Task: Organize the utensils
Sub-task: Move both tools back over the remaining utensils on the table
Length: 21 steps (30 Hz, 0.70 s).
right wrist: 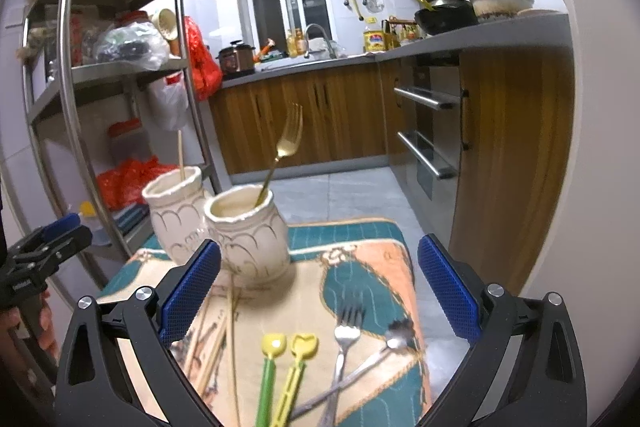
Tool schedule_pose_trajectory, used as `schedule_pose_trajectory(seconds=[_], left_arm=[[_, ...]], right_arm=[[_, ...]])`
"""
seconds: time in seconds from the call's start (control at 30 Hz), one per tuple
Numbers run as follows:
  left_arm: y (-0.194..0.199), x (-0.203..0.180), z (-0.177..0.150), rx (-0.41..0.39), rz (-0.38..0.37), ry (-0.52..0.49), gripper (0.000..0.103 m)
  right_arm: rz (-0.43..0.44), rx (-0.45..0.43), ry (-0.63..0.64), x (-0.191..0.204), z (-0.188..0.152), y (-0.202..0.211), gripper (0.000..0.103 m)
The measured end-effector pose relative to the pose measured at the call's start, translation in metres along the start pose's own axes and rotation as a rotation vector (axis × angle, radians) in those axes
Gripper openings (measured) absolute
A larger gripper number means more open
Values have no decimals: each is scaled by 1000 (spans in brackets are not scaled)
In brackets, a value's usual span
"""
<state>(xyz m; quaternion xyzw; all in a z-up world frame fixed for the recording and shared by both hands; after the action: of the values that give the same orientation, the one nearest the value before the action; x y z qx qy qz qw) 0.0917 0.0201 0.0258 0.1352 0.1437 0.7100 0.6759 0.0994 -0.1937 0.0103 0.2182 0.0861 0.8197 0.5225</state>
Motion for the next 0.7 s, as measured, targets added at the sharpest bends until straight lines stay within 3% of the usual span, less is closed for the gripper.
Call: schedule_pose_trajectory(seconds=[0.3, 0.7], left_arm=[[-11, -8, -24, 82, 6, 7, 97], [-45, -40, -72, 306, 4, -44, 97]], right_arm=[[-35, 32, -31, -19, -16, -4, 98], [-66, 118, -72, -42, -37, -13, 98]])
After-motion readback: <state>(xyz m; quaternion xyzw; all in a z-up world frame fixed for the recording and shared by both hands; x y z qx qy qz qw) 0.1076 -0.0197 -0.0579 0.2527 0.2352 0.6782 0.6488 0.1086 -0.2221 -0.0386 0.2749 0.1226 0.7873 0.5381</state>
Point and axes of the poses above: each gripper's, at about its wrist camera, not at the fingertips, and y roughly against the way its jaws point, x to its left, z to its top, the point moved 7 cm from there along -y, roughly the way its jaws point, and after that the axes turned 9 degrees about z, right-handed, at the moved point
